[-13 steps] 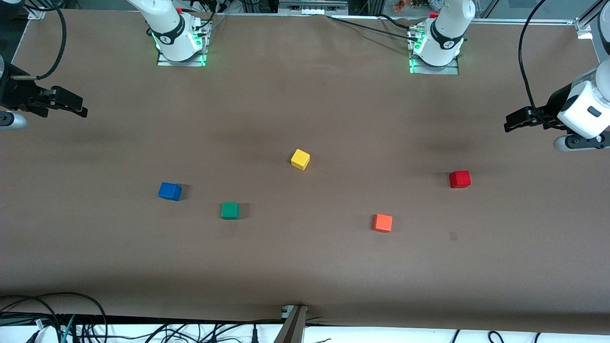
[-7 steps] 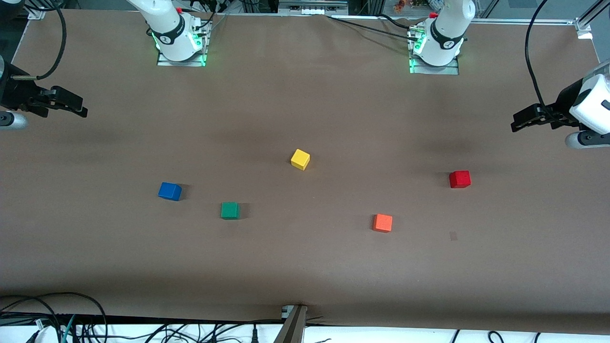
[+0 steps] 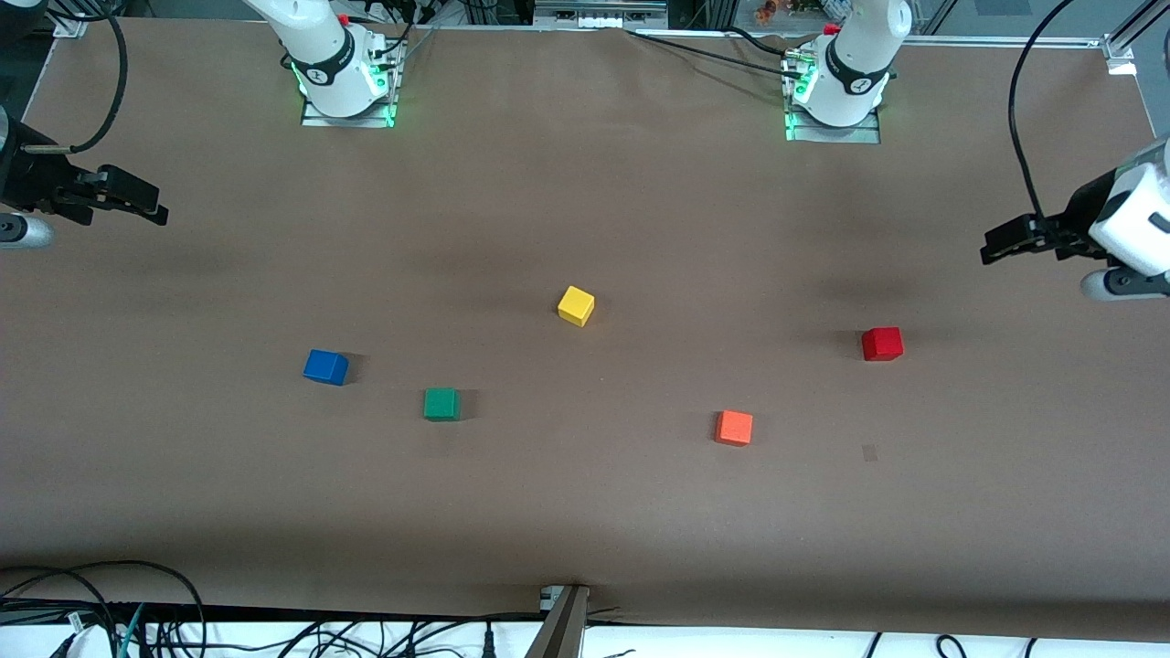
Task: Pass red block to right arm, stack on blue
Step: 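Move the left gripper down over the red cube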
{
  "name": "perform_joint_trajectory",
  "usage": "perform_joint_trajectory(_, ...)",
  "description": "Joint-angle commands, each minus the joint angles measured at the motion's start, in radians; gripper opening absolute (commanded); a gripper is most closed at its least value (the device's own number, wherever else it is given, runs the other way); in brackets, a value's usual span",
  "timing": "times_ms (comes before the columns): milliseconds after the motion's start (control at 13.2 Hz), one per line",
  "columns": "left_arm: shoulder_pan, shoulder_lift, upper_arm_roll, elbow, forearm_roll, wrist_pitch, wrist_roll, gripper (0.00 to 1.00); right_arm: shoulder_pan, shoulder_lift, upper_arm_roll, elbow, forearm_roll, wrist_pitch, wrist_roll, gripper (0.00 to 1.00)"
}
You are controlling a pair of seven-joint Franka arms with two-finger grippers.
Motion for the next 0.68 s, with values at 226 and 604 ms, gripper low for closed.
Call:
perform_joint_trajectory(226, 0.014, 0.026, -0.006, -0.267, 0.021, 0.342, 0.023, 1.0, -0.004, 0.002, 0.001, 0.013, 0.0, -0.015, 0.012, 1.0)
perform_joint_trajectory(604, 0.012, 0.221, -0.003, -0.27, 0.058, 0.443, 0.003, 1.0, -0.004, 0.002, 0.001, 0.013, 0.0, -0.015, 0.012, 1.0)
